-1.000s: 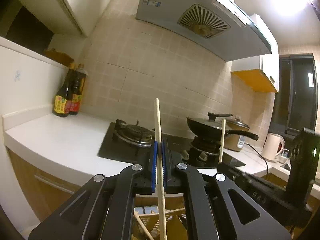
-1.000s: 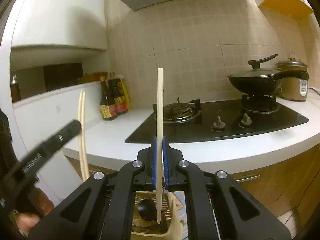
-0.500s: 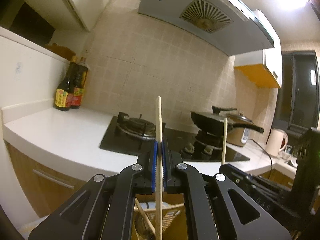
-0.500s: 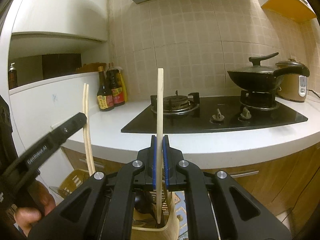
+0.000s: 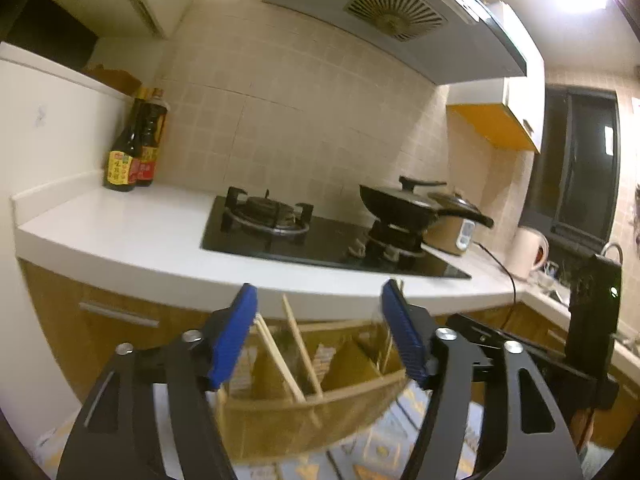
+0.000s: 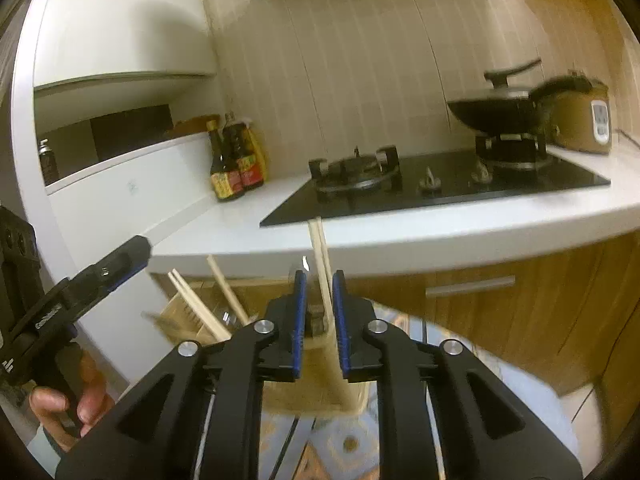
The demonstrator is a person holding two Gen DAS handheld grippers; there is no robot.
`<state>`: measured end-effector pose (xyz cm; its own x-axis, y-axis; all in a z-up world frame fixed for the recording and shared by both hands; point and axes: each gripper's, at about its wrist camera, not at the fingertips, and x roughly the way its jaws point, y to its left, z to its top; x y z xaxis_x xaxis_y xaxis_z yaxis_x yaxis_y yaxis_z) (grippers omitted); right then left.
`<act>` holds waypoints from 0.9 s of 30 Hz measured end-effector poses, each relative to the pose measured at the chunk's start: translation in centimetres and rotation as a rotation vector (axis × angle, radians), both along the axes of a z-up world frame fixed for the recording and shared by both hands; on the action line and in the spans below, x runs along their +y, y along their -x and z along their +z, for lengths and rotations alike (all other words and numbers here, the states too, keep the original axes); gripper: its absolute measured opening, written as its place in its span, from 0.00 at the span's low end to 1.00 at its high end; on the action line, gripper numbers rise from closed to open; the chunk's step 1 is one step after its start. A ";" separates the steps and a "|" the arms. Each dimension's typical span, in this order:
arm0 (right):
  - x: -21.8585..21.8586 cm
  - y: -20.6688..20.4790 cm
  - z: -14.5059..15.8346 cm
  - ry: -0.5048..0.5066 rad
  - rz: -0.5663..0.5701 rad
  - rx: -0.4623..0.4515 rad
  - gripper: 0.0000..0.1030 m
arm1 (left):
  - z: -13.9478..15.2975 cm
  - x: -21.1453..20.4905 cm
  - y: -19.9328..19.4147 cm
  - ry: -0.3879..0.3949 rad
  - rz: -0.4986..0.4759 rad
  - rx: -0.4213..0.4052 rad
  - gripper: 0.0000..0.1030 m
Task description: Organize utensils
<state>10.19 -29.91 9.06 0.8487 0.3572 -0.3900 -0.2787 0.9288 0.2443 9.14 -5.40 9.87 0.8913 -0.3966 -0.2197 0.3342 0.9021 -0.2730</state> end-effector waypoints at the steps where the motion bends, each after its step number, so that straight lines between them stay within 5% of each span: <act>1: -0.2 0.5 -0.2 -0.007 0.006 0.015 0.22 | -0.1 0.1 0.7 -0.006 0.002 0.001 0.75; 3: -0.6 1.9 -0.6 -0.014 0.005 0.033 0.48 | -0.3 0.5 2.4 -0.026 0.002 0.005 0.78; 5: -0.7 3.4 -0.9 -0.019 -0.005 0.029 0.58 | -0.5 0.8 3.7 -0.038 0.008 0.014 0.80; 10: 0.1 6.9 -1.0 -0.009 -0.009 0.023 0.58 | -1.7 1.4 6.9 -0.055 0.029 0.043 0.84; 17: 2.6 10.4 -1.8 0.114 -0.101 -0.099 0.80 | -4.9 1.1 9.2 -0.116 0.161 0.066 0.88; 22: 3.4 11.2 -2.5 0.196 -0.224 -0.216 0.84 | -7.0 0.1 9.7 -0.173 0.302 0.000 0.88; 27: 3.1 11.0 -3.4 0.192 -0.243 -0.211 0.88 | -8.3 -1.0 10.2 -0.245 0.384 -0.073 0.89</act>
